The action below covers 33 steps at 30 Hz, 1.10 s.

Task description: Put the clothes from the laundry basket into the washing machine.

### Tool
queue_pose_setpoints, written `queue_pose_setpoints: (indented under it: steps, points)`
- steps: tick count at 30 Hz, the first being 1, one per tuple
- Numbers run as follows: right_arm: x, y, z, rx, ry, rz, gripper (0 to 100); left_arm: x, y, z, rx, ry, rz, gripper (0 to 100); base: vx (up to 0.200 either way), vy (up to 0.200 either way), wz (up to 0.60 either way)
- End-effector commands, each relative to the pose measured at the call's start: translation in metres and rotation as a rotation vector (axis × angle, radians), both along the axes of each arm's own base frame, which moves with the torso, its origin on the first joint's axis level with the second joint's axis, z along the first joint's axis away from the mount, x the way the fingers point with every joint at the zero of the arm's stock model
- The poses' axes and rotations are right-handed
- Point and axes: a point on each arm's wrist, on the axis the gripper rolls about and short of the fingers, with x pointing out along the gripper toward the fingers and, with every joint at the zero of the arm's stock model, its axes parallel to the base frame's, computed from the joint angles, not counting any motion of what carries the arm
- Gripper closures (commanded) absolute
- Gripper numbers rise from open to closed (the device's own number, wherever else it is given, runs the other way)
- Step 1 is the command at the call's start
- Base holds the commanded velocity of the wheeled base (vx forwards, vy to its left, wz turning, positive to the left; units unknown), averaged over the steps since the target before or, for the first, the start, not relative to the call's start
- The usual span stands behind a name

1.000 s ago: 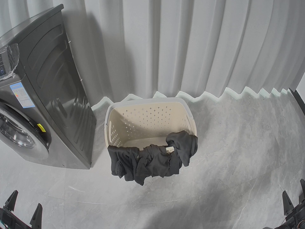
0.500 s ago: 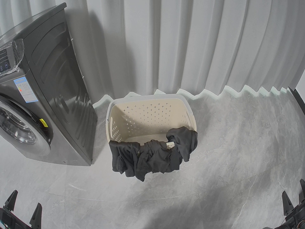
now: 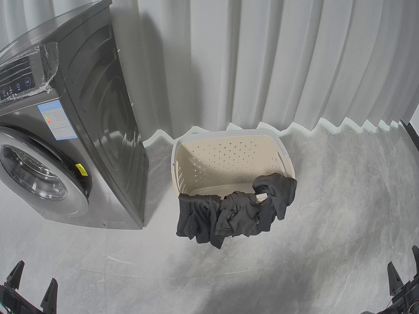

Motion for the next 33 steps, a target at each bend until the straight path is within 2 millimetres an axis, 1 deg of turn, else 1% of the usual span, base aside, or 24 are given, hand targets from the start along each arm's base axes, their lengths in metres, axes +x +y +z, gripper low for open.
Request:
queue_pose_setpoints:
  steps: [1,33]
  points:
    - [0.0007,0.0,-0.0051,0.0,0.009,0.002,0,-0.0002,0.0,-0.0048,0.0,-0.002,-0.001,0,0.0,0.2,0.0]
    - [0.0007,0.0,-0.0051,-0.002,0.009,0.0,0,-0.0002,0.0,-0.0048,0.0,-0.002,-0.001,0,0.0,0.2,0.0]
